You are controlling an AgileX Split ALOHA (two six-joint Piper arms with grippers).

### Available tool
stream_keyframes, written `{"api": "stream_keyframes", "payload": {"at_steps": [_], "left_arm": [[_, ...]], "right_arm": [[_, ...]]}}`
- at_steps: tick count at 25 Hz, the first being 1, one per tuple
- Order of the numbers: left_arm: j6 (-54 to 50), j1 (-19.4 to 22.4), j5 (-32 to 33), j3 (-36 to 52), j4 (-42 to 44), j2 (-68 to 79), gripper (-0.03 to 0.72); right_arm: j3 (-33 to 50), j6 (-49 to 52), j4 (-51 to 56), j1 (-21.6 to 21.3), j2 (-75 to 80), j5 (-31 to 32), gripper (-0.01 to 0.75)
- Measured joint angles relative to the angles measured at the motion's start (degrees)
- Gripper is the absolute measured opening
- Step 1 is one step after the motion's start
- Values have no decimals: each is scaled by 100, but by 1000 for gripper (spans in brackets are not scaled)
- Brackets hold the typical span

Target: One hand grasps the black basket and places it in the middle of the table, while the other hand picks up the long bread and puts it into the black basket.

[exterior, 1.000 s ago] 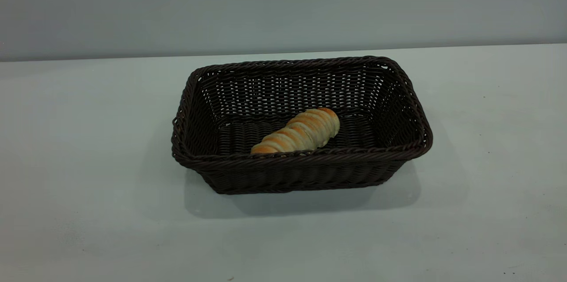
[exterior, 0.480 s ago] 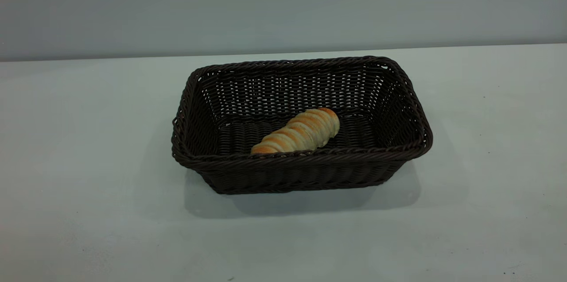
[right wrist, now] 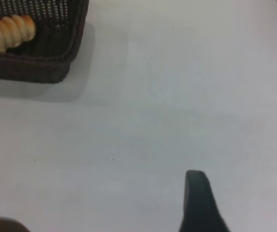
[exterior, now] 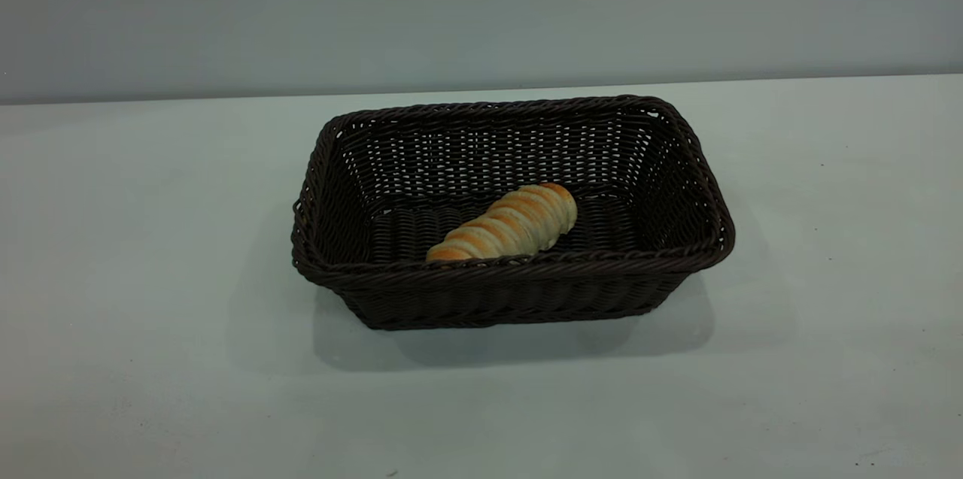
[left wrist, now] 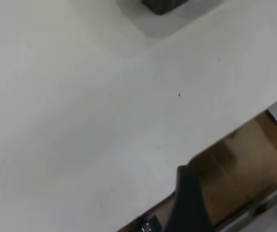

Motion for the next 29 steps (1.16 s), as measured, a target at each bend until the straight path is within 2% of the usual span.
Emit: {"api": "stream_keyframes", "payload": {"at_steps": [1,4,6,9,11,29], "left_arm": [[0,281,5,0,0,-5,593],[0,1555,11,0,5,-77,593],[0,2247,17,0,11,-196,593],[0,2875,35,0,11,-487,593],[0,2975,38,0,11,-783,593],[17,2864,76,0,17,-968,592]], "right_arm": [[0,0,3,0,0,0,477],[0,0,3,0,0,0,477],[0,0,3,-1,0,0,477],[0,0,3,-1,0,0,477],[0,0,3,-1,0,0,477],[0,0,7,-1,0,0,477]]}}
